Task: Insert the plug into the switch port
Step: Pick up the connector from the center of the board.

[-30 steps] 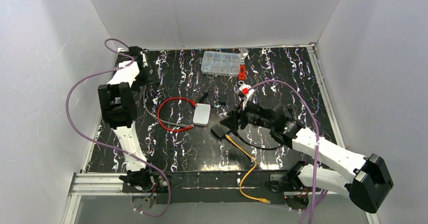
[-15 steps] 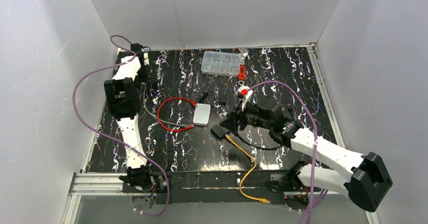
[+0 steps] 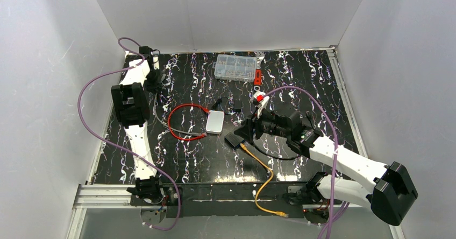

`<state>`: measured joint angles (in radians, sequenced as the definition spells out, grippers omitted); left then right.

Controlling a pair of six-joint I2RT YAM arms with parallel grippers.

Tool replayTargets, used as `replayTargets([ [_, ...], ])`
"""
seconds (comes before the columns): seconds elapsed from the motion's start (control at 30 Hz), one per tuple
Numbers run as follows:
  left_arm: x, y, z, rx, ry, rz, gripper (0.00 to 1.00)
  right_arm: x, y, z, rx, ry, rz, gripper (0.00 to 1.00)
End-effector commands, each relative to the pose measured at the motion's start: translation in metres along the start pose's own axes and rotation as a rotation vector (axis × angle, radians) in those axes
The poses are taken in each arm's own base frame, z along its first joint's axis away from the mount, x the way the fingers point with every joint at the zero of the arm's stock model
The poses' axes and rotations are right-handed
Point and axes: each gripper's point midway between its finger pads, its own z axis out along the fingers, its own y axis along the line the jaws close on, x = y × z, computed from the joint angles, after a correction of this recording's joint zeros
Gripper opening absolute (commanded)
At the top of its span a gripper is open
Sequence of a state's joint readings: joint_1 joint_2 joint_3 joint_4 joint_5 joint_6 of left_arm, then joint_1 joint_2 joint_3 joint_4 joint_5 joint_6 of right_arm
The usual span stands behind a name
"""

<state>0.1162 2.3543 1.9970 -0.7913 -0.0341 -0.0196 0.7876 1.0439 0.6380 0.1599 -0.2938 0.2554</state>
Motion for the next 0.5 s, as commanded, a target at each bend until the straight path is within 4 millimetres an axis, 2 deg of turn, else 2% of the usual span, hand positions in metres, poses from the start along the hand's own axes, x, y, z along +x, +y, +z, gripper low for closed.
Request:
replayTargets([
  [0.0, 0.01, 0.005, 0.01, -0.01, 0.053, 0.004, 0.18, -0.009, 0.003, 0.001, -0.01, -0.041, -0.026, 0.6],
  [0.13, 0.011, 0.006, 0.009, -0.015, 0.049, 0.001, 0.0, -0.009, 0.002, 0.0, -0.005, -0.041, -0.026, 0.6],
  [0.3, 0.007, 0.011, -0.002, -0.043, 0.019, -0.006, 0.0, -0.013, 0.004, -0.003, -0.005, -0.045, -0.028, 0.6],
  [0.47, 0.0, 0.021, -0.03, -0.098, -0.038, -0.027, 0.0, -0.018, 0.006, -0.007, 0.0, -0.057, -0.025, 0.59],
])
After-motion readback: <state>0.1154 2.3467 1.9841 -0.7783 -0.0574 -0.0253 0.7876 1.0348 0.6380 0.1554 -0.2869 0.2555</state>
